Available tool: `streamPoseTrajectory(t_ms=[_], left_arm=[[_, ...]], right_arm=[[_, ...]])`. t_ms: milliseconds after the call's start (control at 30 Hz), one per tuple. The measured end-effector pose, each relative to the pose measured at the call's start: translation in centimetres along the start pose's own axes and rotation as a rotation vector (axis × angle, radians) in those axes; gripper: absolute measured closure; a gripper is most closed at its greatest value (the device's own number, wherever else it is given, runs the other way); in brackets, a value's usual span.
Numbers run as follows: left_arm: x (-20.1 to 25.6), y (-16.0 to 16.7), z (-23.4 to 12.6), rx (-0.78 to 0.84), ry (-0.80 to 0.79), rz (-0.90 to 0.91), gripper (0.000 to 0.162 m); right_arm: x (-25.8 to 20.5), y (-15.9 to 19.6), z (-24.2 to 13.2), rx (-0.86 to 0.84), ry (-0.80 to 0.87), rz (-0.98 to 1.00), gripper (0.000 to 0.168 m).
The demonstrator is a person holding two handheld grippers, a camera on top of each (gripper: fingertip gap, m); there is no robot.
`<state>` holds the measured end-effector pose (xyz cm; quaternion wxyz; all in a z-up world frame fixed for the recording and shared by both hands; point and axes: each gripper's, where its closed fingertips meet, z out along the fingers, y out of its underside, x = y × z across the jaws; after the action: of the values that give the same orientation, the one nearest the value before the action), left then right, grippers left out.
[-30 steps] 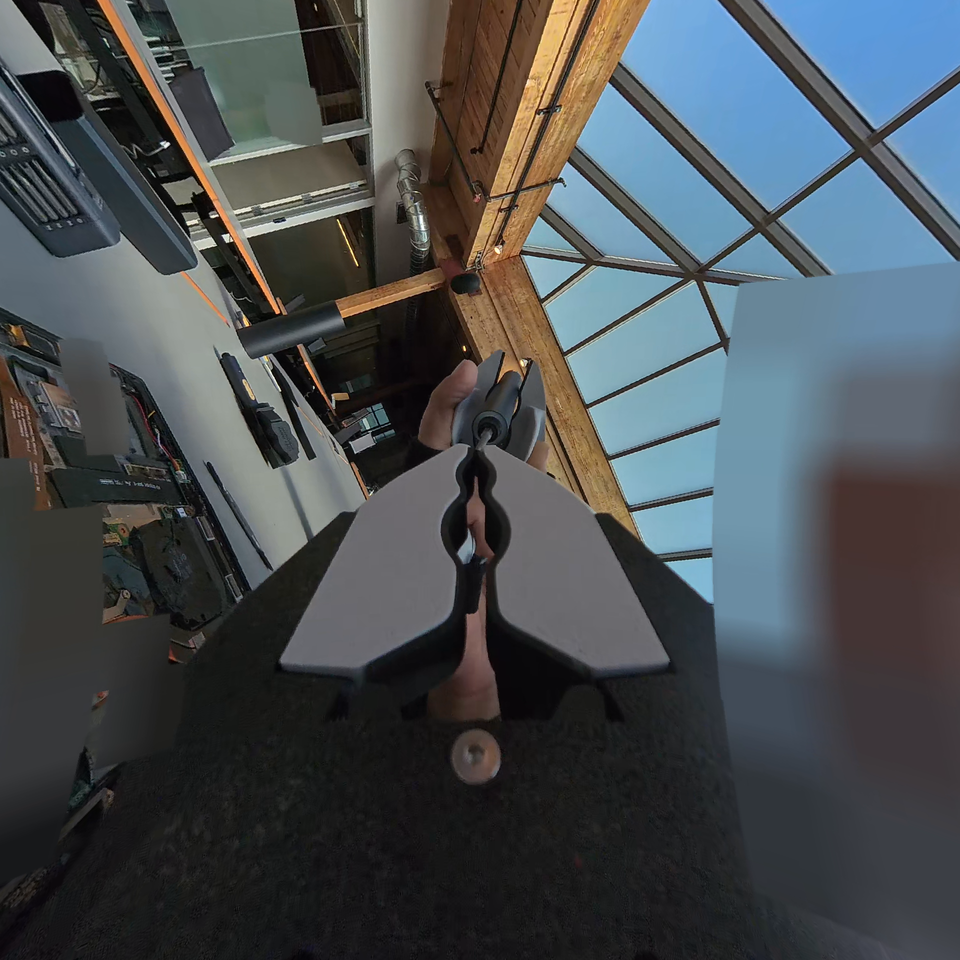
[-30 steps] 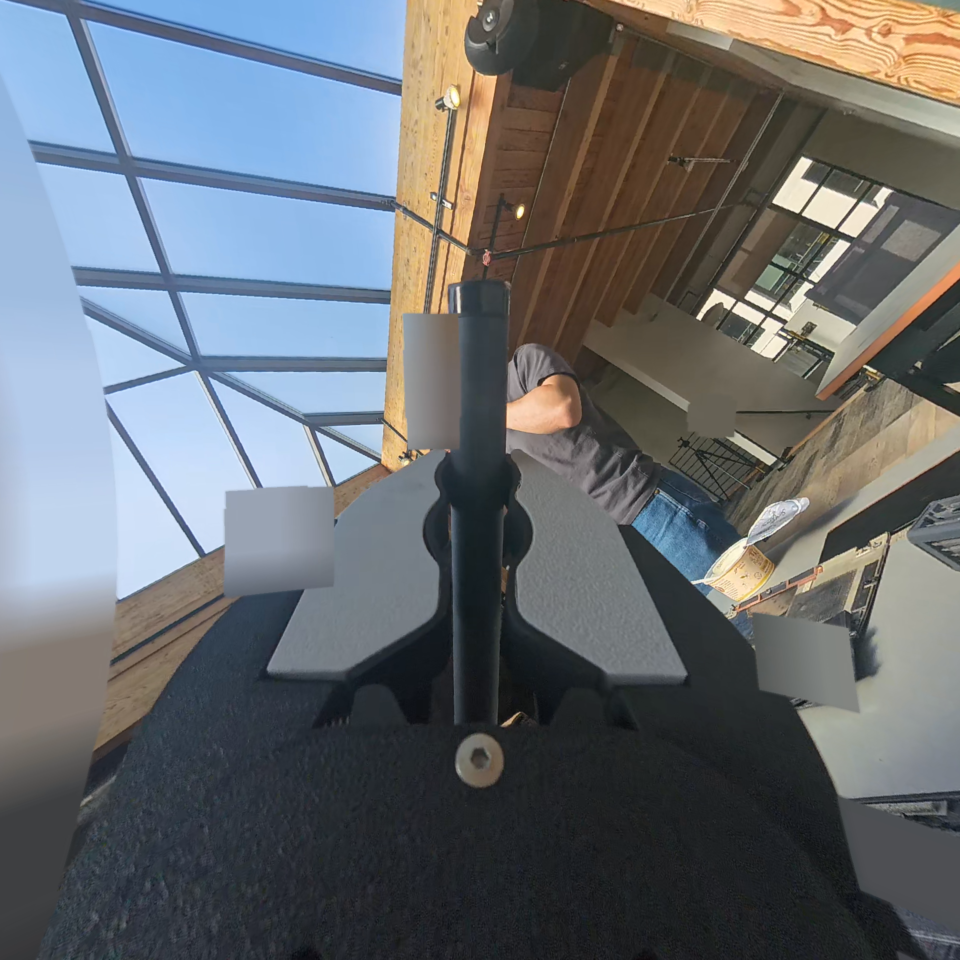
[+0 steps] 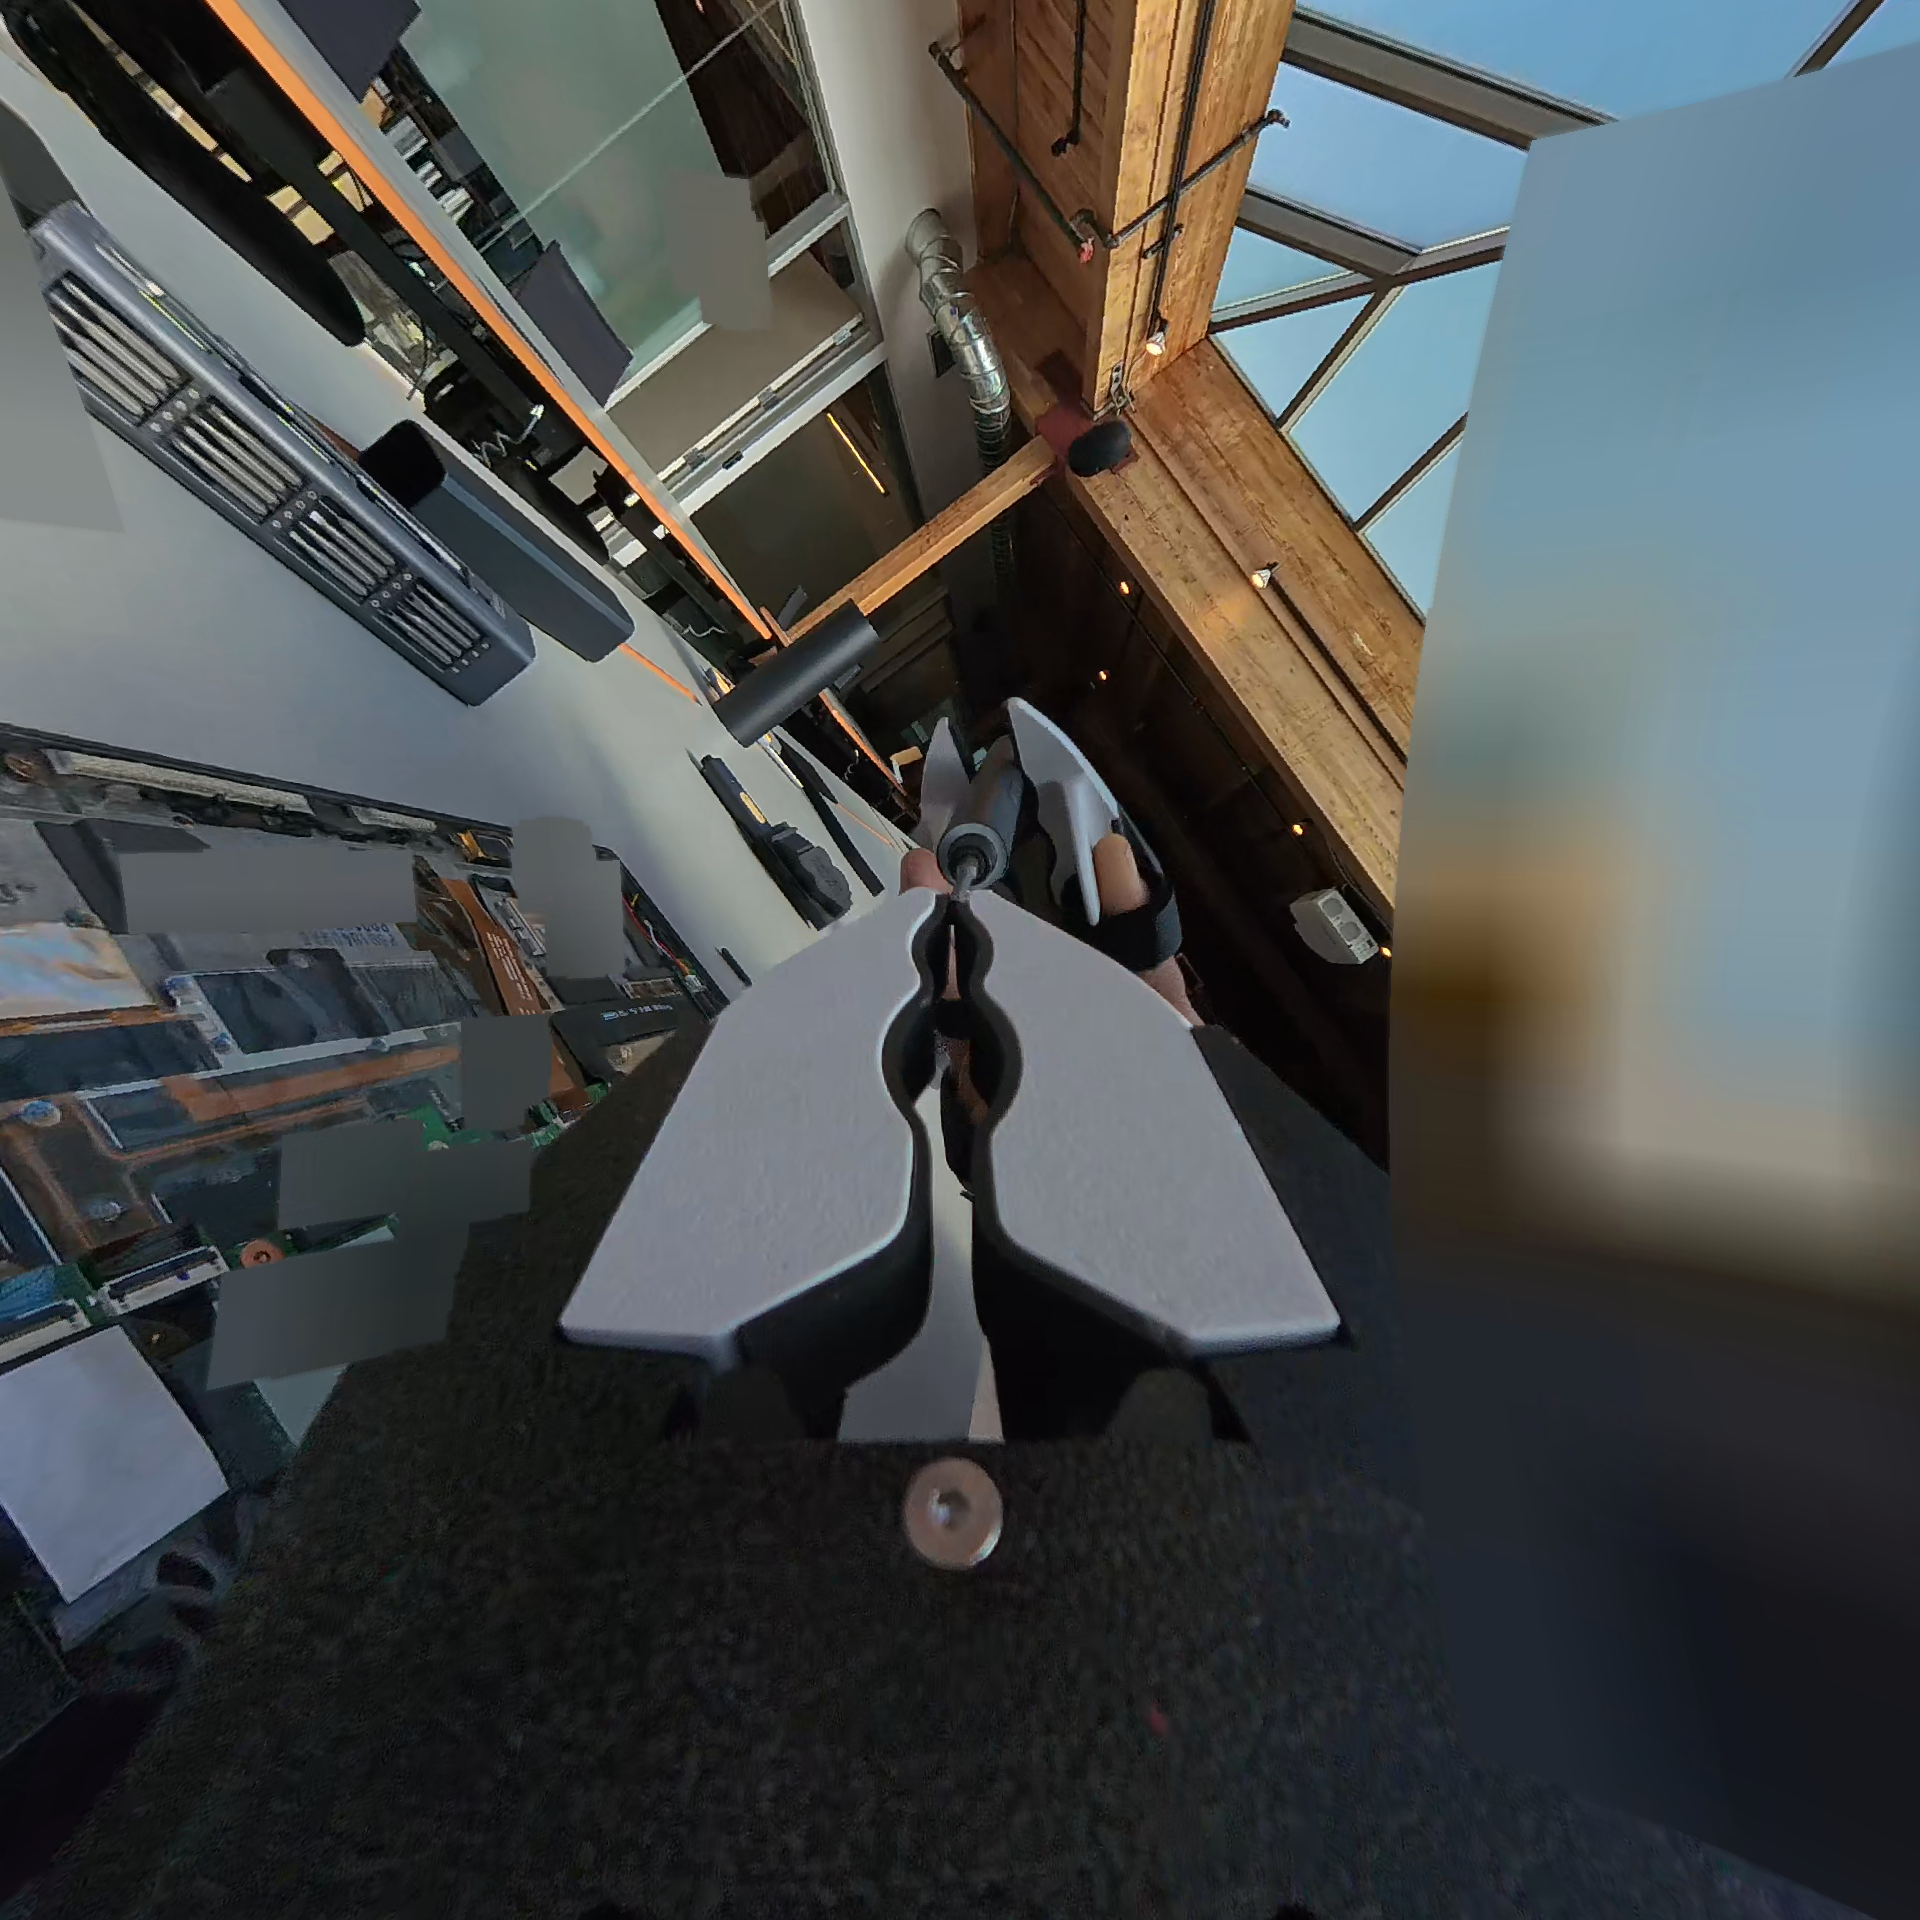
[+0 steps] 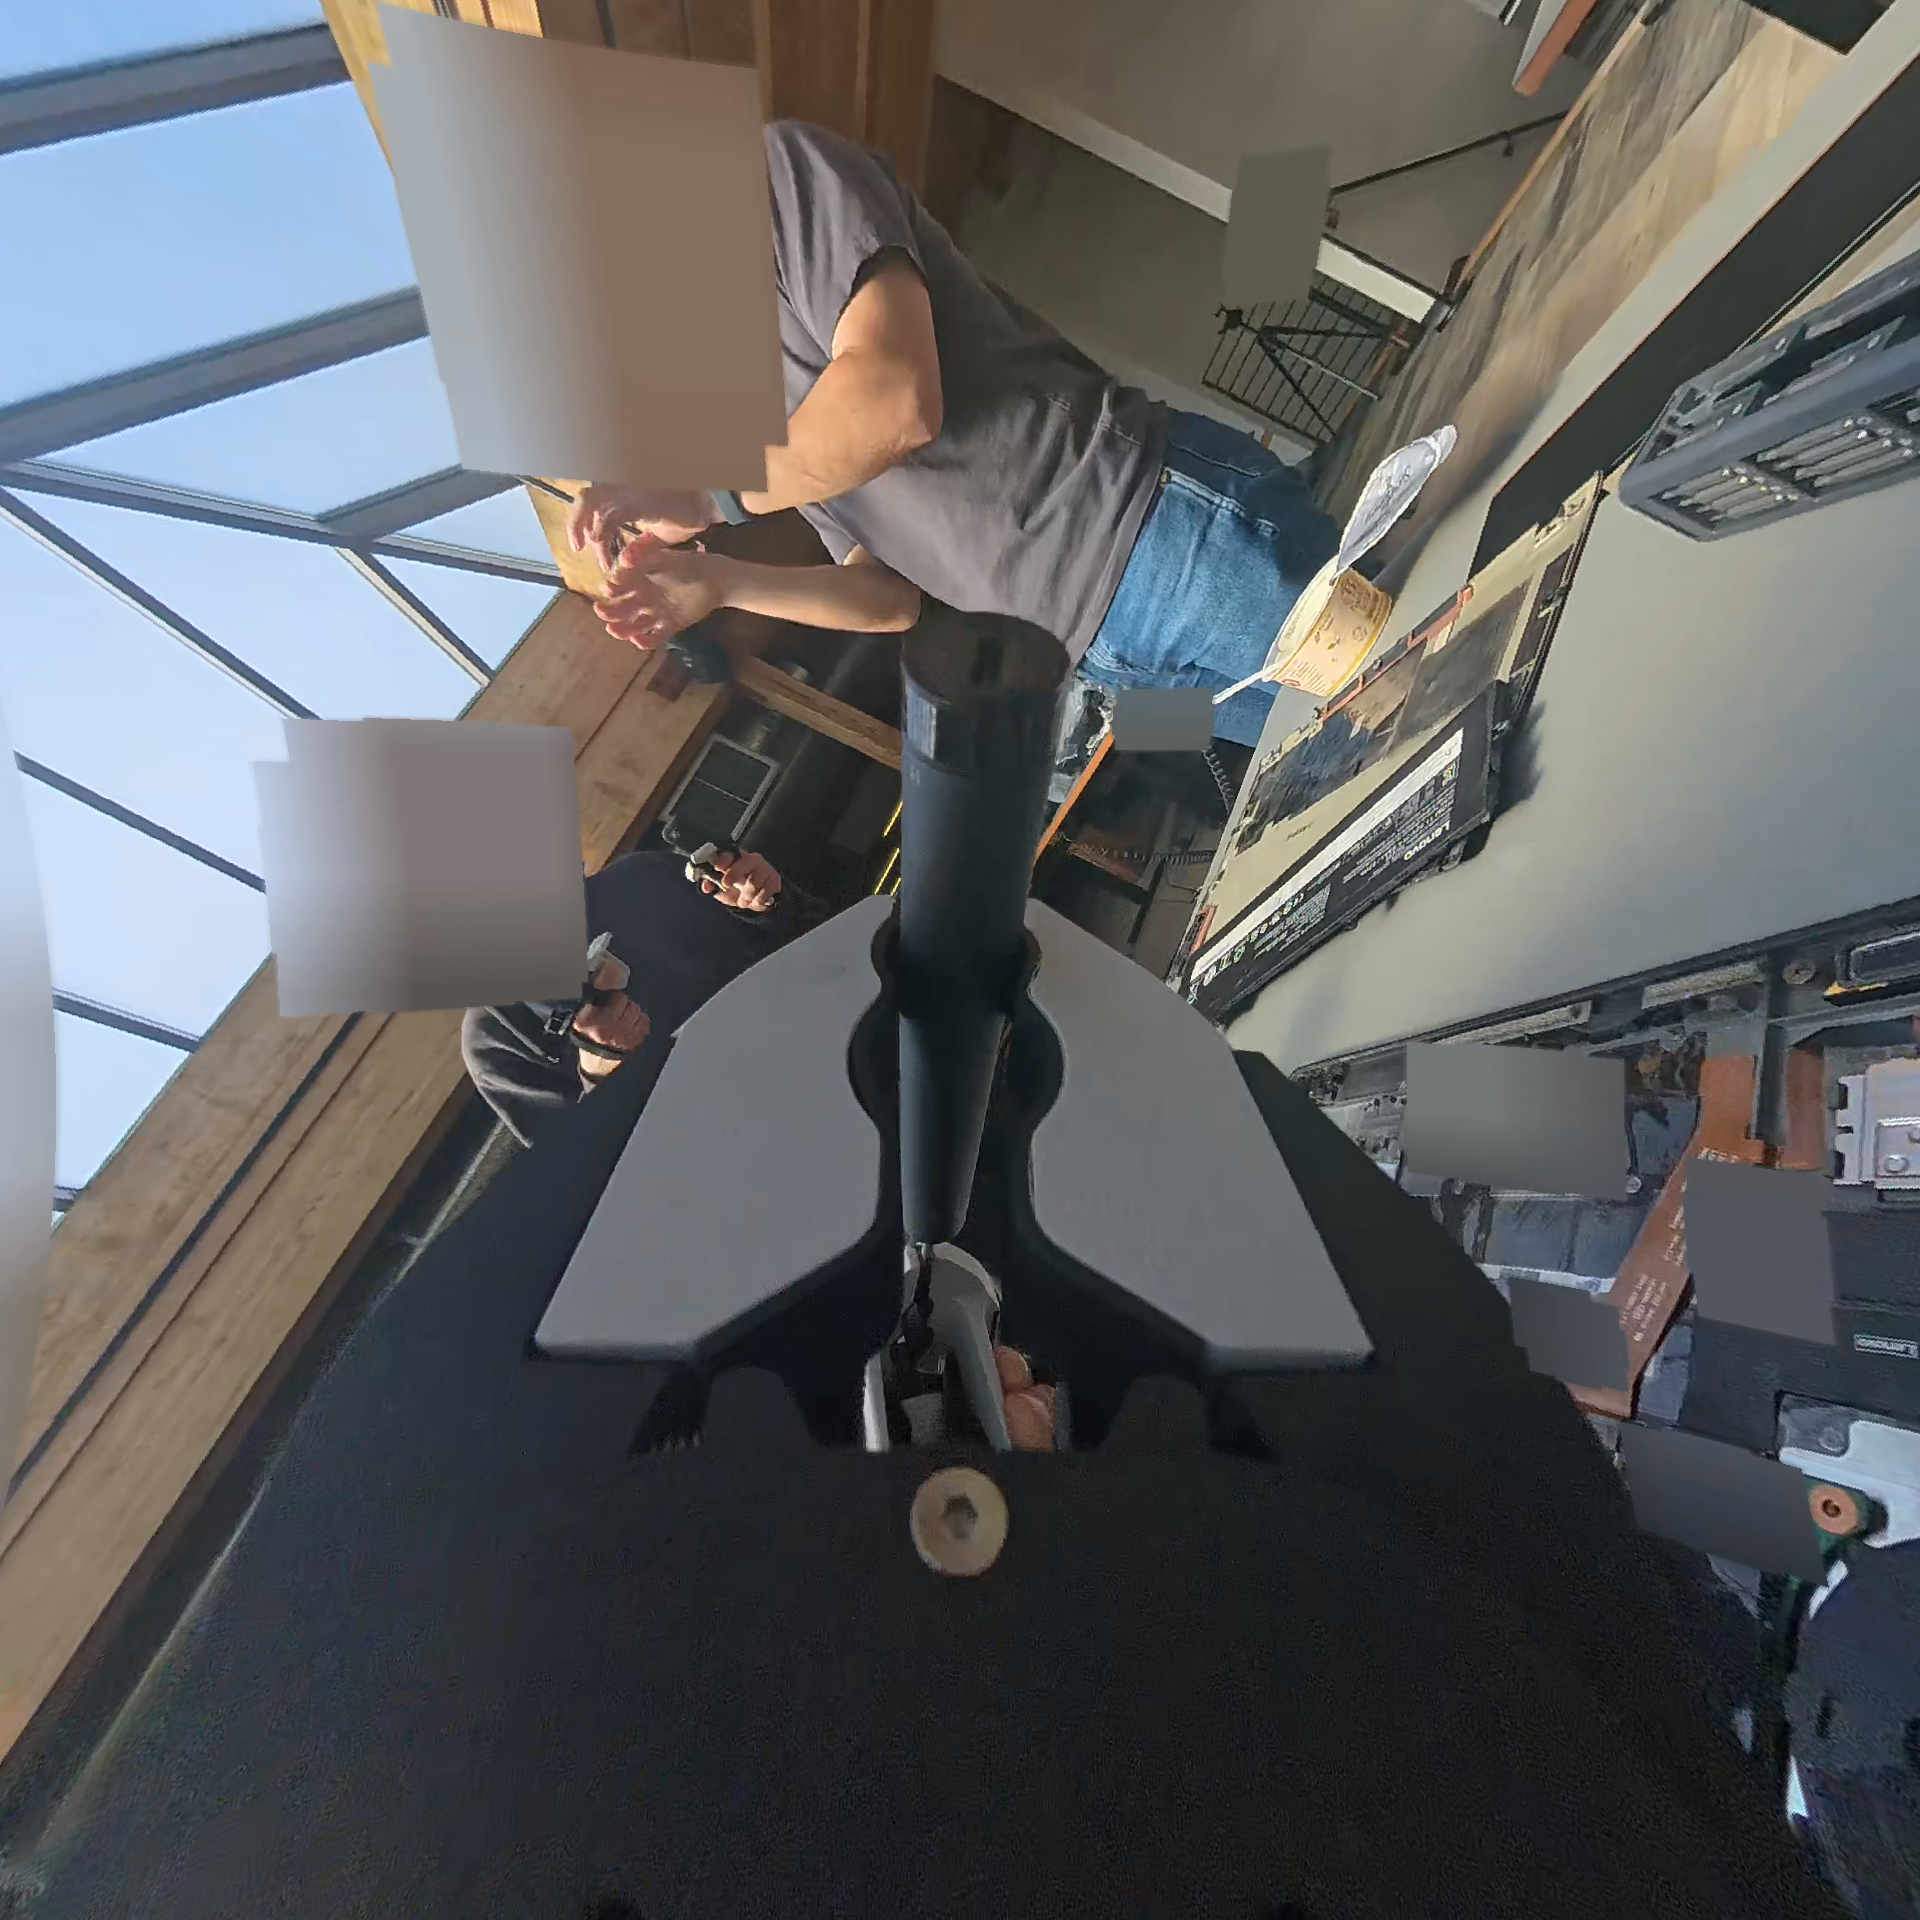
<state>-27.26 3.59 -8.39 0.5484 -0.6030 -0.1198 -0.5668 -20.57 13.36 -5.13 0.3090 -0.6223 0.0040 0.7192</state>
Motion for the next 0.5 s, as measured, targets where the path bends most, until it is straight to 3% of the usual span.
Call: streamPoseTrajectory(t_ms=[500], left_arm=[[0.0, -0.1, -1.2, -0.124, -0.012, 0.152, 0.162]], right_arm=[[-0.4, 2.2, -0.5, -0.291, -0.094, -0.017, 0.152]])
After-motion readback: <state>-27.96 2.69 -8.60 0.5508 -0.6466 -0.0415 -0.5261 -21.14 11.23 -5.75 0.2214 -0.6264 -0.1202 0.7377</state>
